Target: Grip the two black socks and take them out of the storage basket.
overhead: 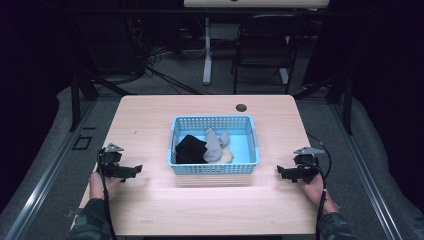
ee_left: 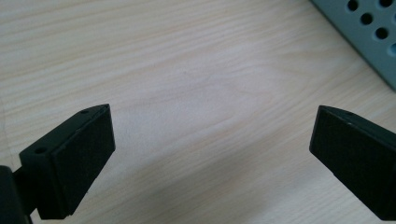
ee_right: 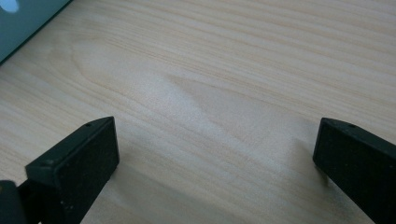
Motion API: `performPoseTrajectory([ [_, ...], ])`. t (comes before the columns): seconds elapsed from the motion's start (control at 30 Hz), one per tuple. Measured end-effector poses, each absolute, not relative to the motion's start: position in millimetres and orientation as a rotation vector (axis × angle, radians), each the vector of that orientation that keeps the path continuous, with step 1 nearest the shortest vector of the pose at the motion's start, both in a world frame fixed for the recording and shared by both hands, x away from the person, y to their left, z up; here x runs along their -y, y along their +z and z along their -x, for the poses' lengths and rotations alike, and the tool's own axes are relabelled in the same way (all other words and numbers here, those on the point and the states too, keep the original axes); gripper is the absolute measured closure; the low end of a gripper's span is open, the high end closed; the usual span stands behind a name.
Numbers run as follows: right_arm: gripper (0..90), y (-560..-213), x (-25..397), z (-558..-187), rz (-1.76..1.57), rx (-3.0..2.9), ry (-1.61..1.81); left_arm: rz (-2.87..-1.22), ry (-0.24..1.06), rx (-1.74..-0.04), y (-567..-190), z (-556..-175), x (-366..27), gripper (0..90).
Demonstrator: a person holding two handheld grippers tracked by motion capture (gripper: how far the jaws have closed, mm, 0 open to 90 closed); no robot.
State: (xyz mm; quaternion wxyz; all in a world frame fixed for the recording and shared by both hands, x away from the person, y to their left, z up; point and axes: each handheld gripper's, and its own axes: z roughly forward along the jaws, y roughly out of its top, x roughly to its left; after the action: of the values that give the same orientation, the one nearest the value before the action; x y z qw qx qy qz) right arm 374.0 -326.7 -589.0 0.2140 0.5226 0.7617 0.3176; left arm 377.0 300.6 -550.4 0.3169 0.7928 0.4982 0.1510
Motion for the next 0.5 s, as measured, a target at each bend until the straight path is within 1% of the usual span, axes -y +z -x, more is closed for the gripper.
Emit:
performPoseTrajectory([
  [0.5,0.0,-589.1,326.6,-373.9,-1.451,-2.11,0.882,-2.115,0.278,-1.285,-507.1,-376.4,-287.3,0.0],
])
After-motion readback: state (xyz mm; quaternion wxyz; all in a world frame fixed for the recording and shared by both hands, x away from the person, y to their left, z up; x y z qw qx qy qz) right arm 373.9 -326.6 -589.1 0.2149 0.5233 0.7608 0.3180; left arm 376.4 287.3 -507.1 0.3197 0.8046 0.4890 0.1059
